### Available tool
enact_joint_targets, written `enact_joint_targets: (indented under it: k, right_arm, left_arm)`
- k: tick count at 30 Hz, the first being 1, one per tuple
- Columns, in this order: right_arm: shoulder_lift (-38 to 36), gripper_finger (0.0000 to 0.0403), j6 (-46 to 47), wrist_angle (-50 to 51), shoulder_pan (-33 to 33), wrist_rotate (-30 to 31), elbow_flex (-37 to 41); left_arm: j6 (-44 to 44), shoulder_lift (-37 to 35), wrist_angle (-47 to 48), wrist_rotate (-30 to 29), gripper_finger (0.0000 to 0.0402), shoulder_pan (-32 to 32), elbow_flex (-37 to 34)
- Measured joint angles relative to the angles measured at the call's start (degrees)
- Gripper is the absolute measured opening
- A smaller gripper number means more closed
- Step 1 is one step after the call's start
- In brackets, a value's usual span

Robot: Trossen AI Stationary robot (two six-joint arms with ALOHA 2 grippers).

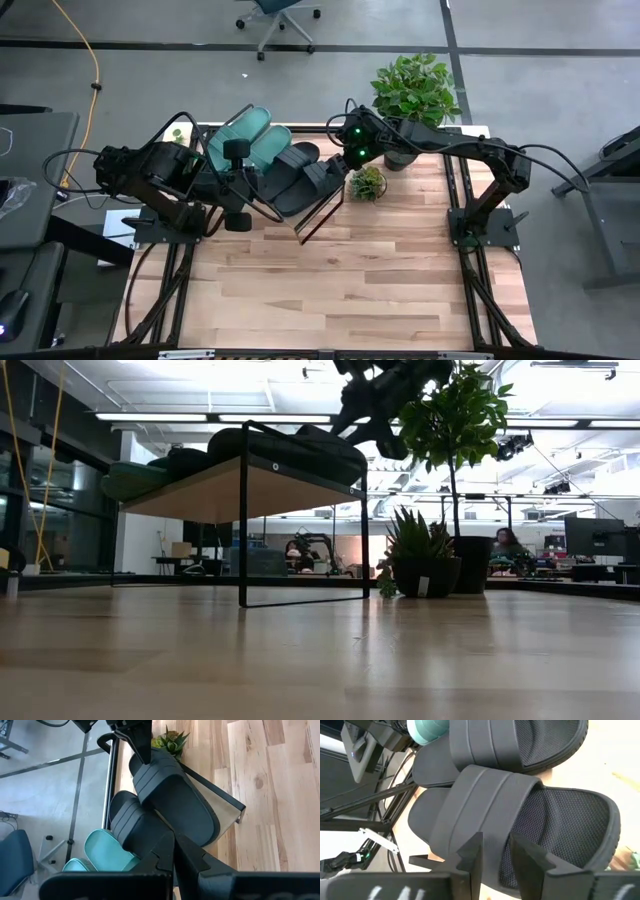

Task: Pick and place slippers onto the shelf
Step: Put the black pair of slippers on the shelf

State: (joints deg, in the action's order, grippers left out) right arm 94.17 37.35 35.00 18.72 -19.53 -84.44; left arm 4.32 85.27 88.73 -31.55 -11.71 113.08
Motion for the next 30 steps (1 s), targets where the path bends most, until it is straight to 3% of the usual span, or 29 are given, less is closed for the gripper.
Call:
enact_joint_targets:
  k: [17,25,30]
  right_arm:
    - [-0.02,0.0009,-10.12,-0.02,0.0,0.29,0.0]
    - [-0.02,0.001,-7.42,-0.09,0.04,-0.52,0.0]
    - [-0.02,0.0046,-3.31,-0.18,0.44,-1.69,0.0]
  left_arm:
    - [0.0,0.0,0.2,0.0,0.0,-0.01,0.0]
    - [0.0,0.0,0.2,0.0,0.0,-0.01,0.0]
    - [0.0,0.0,0.18,0.0,0.0,0.0,0.0]
